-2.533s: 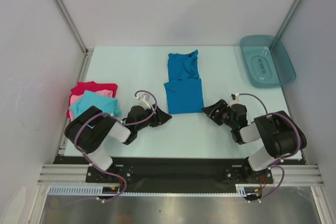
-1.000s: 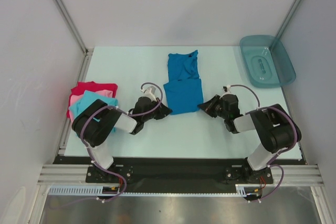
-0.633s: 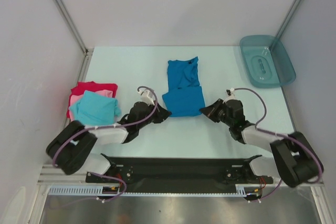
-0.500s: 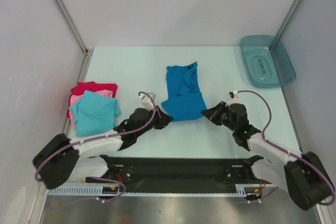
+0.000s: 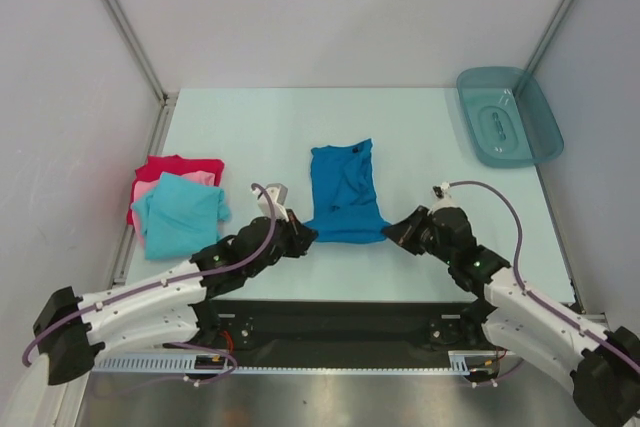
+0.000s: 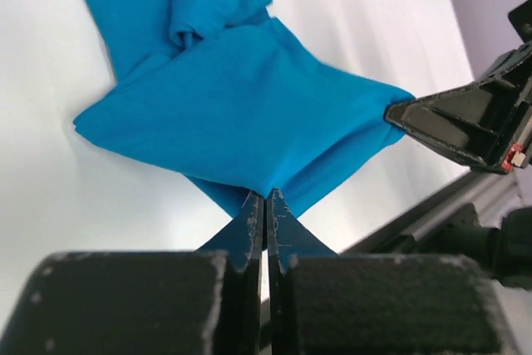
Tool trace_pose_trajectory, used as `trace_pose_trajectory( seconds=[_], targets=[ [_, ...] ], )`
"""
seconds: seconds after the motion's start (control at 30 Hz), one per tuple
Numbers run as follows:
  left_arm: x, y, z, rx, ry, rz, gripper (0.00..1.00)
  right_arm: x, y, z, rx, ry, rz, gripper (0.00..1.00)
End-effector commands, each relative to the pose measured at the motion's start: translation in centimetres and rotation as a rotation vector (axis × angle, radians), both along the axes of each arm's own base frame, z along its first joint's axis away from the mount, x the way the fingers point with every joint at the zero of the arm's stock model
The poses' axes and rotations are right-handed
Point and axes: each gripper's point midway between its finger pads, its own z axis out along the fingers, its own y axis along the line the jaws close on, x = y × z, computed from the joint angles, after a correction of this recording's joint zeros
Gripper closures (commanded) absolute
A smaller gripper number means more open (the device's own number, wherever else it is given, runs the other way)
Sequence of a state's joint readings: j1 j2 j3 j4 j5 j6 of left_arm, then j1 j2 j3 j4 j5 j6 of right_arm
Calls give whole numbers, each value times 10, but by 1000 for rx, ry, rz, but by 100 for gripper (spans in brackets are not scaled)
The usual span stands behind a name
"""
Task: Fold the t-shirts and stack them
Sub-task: Fold the tshirt
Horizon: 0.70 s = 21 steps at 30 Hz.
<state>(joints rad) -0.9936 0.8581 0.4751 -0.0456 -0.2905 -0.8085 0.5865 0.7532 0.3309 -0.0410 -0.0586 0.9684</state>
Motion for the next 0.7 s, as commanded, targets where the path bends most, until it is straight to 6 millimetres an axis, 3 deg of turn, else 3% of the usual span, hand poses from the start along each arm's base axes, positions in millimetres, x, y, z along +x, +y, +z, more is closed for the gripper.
trace_pose_trajectory(
  seconds=[0.0,0.1,0.13,0.2,0.23,0.33,0.37,0.4,0.43,0.47,0.53,0.57,0.63,0.67],
  targets=[
    [26,13,6,125,-45,96,100,25,-10,-1,-81,-15,-85,100],
    [42,5,9,123,-49,94,100,45,-6,7,-103,-24,-83,100],
    [48,3,13,113,-60,99,100,62,-6,27,-87,-78,-100,100],
    [62,5,13,135,-66,118,100,75,-6,27,-96,-66,-92,100],
    [69,0,24,118,-80,114,100,90,-9,44,-77,-100,-105,100],
    [90,1,32,141,-100,137,100,114,-10,46,-90,-87,-109,100],
    [98,4,33,153,-108,155,100,126,-9,61,-80,-118,-114,100],
    [104,5,38,169,-131,158,100,133,-10,64,-79,-122,-118,100],
    [111,1,37,167,-138,153,100,141,-10,54,-90,-93,-120,100],
    [120,6,37,171,-133,172,100,154,-10,67,-70,-118,-129,100],
    [133,6,40,174,-143,180,100,168,-8,56,-78,-89,-125,100],
    [142,10,32,196,-129,187,100,176,-5,60,-72,-94,-125,100],
    [155,9,35,203,-134,195,100,185,-3,57,-67,-92,-124,100],
    [163,11,26,225,-115,200,100,190,-1,44,-76,-63,-122,100]
  ],
)
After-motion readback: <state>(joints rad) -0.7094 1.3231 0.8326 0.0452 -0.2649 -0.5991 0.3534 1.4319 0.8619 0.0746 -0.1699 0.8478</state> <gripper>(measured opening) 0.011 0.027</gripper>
